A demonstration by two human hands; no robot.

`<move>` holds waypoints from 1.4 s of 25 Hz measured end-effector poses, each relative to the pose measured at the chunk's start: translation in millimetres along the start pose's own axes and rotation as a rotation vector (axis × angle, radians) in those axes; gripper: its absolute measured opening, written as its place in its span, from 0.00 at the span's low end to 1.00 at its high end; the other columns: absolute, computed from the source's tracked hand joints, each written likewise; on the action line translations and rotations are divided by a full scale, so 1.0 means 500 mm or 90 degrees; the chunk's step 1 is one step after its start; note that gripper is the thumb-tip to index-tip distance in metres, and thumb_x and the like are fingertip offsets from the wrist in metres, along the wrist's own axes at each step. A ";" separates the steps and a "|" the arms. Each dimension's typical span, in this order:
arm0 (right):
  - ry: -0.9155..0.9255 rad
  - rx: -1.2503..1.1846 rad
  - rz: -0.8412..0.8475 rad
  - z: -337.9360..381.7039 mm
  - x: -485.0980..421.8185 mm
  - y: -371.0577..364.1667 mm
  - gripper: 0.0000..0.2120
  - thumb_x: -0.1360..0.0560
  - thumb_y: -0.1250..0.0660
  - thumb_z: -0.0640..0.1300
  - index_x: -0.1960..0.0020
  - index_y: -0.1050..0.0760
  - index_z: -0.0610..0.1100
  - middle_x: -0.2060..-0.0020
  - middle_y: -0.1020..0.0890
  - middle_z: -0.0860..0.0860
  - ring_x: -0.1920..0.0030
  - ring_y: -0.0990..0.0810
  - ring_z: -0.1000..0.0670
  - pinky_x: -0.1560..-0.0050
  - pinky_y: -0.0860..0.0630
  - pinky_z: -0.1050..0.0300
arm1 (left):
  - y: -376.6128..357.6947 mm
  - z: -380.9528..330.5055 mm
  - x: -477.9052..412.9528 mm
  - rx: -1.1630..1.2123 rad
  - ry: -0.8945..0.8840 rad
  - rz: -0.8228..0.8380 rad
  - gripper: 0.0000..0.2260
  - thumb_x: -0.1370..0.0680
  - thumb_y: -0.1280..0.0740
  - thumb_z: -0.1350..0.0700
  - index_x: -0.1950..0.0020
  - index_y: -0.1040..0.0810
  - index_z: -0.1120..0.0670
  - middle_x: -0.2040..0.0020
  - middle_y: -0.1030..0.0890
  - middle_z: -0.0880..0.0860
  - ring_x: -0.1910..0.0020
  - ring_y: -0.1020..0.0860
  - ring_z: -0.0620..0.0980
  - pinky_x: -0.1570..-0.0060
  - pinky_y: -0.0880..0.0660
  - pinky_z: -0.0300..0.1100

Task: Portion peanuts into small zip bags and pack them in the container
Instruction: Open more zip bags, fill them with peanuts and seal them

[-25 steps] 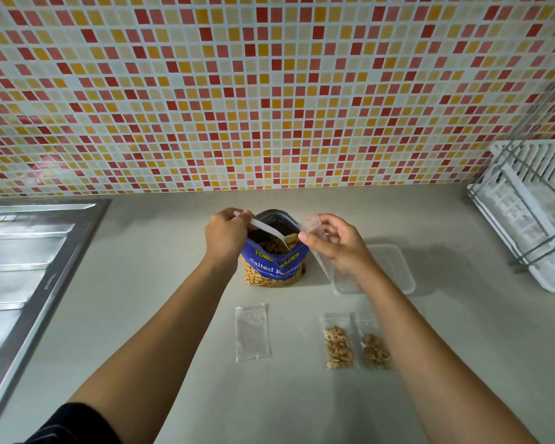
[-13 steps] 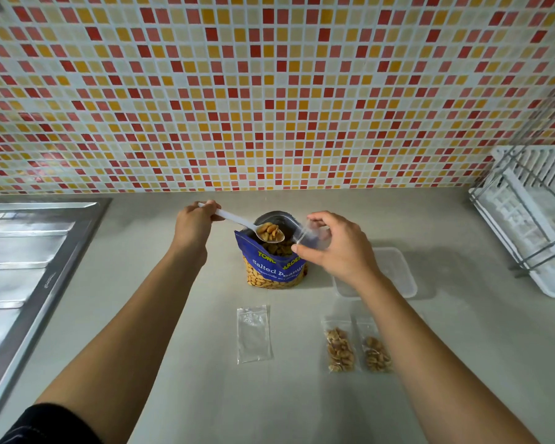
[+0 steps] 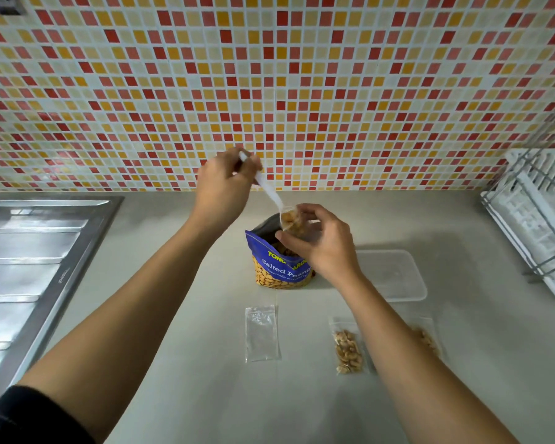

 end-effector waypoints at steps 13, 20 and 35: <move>-0.071 -0.146 -0.062 -0.049 0.017 0.019 0.22 0.34 0.24 0.52 0.43 0.25 0.49 0.53 0.19 0.55 0.53 0.20 0.58 0.54 0.22 0.62 | -0.036 0.104 -0.002 -0.282 -0.144 0.099 0.10 0.21 0.40 0.50 0.49 0.20 0.51 0.53 0.18 0.50 0.49 0.25 0.50 0.51 0.28 0.46; -0.092 -0.141 -0.048 -0.064 0.012 0.018 0.21 0.34 0.25 0.53 0.43 0.25 0.50 0.55 0.19 0.58 0.51 0.20 0.56 0.53 0.22 0.62 | -0.131 0.146 0.036 -0.329 0.050 0.091 0.11 0.21 0.41 0.53 0.53 0.19 0.53 0.51 0.20 0.52 0.49 0.27 0.53 0.51 0.38 0.49; -0.112 -0.218 -0.003 -0.076 0.011 0.025 0.20 0.32 0.26 0.52 0.43 0.27 0.53 0.54 0.19 0.58 0.49 0.20 0.54 0.50 0.21 0.56 | -0.117 0.140 0.049 0.023 0.279 -0.013 0.09 0.22 0.38 0.53 0.62 0.23 0.49 0.62 0.21 0.51 0.55 0.22 0.54 0.46 0.25 0.56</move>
Point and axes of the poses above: each hand's wrist, its own x-axis away from the middle knuckle, its own y-axis out of the back of the hand, z = x × y, the point moved 2 cm from there along -x, towards the middle knuckle
